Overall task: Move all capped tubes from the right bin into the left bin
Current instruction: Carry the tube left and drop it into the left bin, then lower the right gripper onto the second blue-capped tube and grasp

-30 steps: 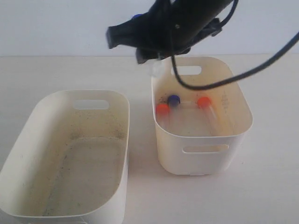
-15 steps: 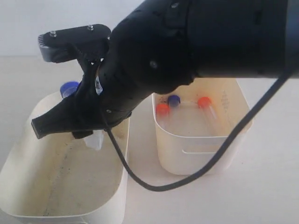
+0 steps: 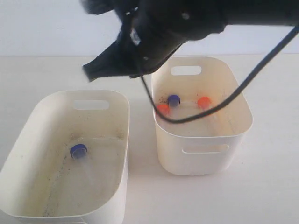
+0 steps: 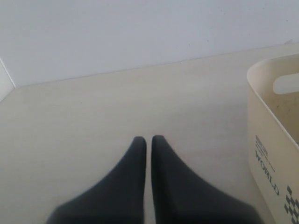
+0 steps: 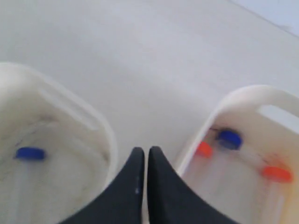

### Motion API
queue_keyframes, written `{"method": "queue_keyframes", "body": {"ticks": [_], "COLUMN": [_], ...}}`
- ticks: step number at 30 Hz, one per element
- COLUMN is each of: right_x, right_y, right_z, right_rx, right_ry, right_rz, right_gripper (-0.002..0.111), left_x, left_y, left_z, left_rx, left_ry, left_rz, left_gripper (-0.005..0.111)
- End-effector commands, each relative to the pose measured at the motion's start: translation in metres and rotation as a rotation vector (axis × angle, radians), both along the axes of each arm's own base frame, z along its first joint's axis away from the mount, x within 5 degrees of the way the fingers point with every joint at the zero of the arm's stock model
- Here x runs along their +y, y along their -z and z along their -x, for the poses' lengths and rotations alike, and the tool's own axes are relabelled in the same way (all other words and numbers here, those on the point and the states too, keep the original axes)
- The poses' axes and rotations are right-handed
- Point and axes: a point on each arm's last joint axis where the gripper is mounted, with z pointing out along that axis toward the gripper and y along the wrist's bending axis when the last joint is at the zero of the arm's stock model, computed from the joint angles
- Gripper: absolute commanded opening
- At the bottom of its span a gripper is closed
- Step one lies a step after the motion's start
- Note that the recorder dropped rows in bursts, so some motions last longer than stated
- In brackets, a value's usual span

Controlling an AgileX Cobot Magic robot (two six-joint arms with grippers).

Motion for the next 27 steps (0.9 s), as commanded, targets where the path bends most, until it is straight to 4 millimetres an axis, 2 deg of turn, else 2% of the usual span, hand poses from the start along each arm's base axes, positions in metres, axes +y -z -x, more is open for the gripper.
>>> {"method": "queue_keyframes", "body": {"ticks": [1,5,11,13,16,18,23,27], "right_x": [-0.047,-0.071,-0.070,-0.068,-0.066,-0.064,-0.062,-0.064], "right_y": [-0.001,0.017,0.052,0.062,0.079,0.090,0.112,0.118], "right_z": [-0.034,-0.056,-0.070,-0.073,-0.077,-0.080,-0.085,-0.087], "right_rx": [0.005,0.070,0.153,0.173,0.202,0.219,0.254,0.261], "right_ry": [0.212,0.322,0.349,0.353,0.359,0.366,0.391,0.397], "right_rz": [-0.027,-0.052,-0.014,-0.005,0.017,0.023,0.031,0.042], "right_gripper": [0.002,0.002,0.003,0.012,0.034,0.045,0.045,0.045], "left_x": [0.000,0.000,0.000,0.000,0.000,0.000,0.000,0.000], "left_y": [-0.003,-0.003,-0.003,-0.003,-0.003,-0.003,-0.003,-0.003], "left_z": [0.000,0.000,0.000,0.000,0.000,0.000,0.000,0.000], "left_rx": [-0.019,-0.019,-0.019,-0.019,-0.019,-0.019,-0.019,-0.019], "left_ry": [-0.001,-0.001,-0.001,-0.001,-0.001,-0.001,-0.001,-0.001], "left_rz": [0.013,0.013,0.013,0.013,0.013,0.013,0.013,0.013], "left_gripper": [0.004,0.004,0.004,0.004,0.004,0.004,0.004,0.004]}}
